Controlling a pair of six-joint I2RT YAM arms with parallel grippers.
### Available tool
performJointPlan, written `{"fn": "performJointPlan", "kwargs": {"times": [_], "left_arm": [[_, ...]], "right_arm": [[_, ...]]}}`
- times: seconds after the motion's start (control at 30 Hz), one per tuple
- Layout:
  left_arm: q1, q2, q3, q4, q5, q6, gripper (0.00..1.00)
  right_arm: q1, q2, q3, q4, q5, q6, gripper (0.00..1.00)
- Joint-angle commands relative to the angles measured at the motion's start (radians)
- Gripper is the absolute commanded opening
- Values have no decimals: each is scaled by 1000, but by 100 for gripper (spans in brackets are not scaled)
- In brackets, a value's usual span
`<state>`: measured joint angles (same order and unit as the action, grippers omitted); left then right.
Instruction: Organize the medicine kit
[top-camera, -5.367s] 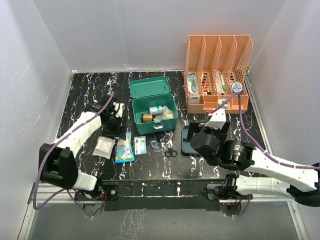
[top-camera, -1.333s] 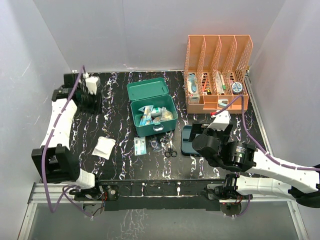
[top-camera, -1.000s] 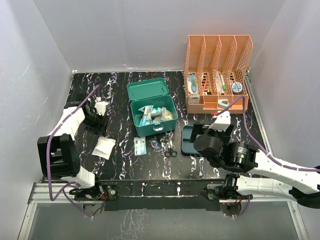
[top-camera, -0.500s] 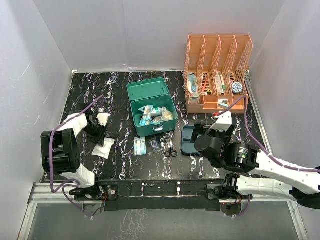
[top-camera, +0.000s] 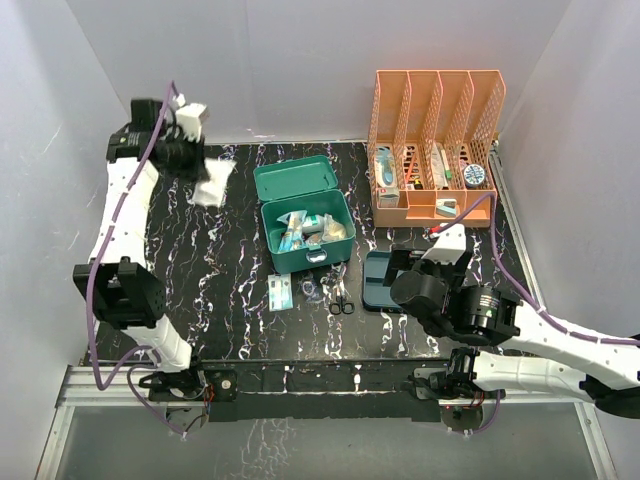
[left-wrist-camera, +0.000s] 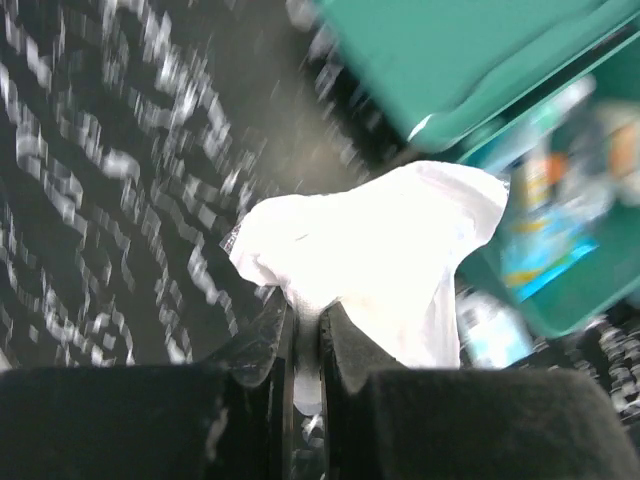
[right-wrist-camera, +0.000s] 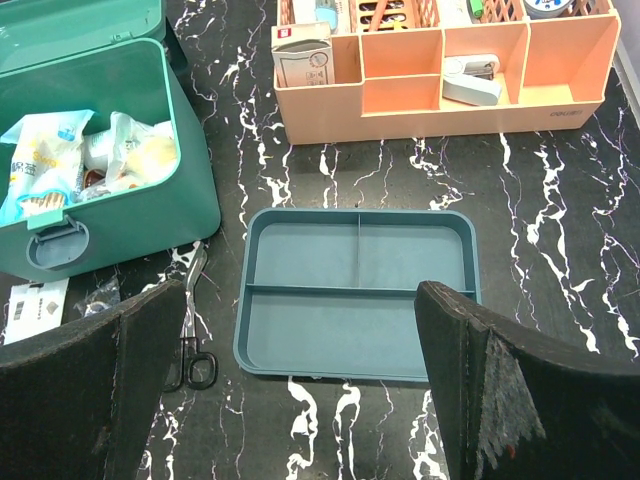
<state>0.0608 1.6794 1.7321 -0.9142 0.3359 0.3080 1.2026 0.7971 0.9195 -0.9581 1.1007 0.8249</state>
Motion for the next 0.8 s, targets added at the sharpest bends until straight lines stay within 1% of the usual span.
{"fn": "performJointPlan", "kwargs": {"times": [0.0,0.07,0.13,0.2,0.27,0.37,0.53,0.63,0.77], "left_arm": [[-169,87,247,-136,93,-255,0],[-243,114,285,-109,87,-332,0],[-300,117,265,-52,86,-420,0],[-362,98,189,43,77,-524,0],[-419,69,108,128,36,-606,0],[-478,37,-4,256,-10,-708,0],[-539,82,-62,331,-78,-831,0],[-567,118,-76,364,-126,-877,0],[-576,167,-84,396,-173,-927,0]], "right_arm": [[3,17,10,53,43,2,98],[3,22,20,41,46,6,98],[3,19,28,25,50,15,98],[3,12,35,-8,57,44,98],[3,5,48,-59,66,78,98],[3,2,65,-145,76,140,99],[2,4,71,-270,78,251,99],[3,-4,69,-270,74,260,98],[3,-1,81,-283,68,266,98]]}}
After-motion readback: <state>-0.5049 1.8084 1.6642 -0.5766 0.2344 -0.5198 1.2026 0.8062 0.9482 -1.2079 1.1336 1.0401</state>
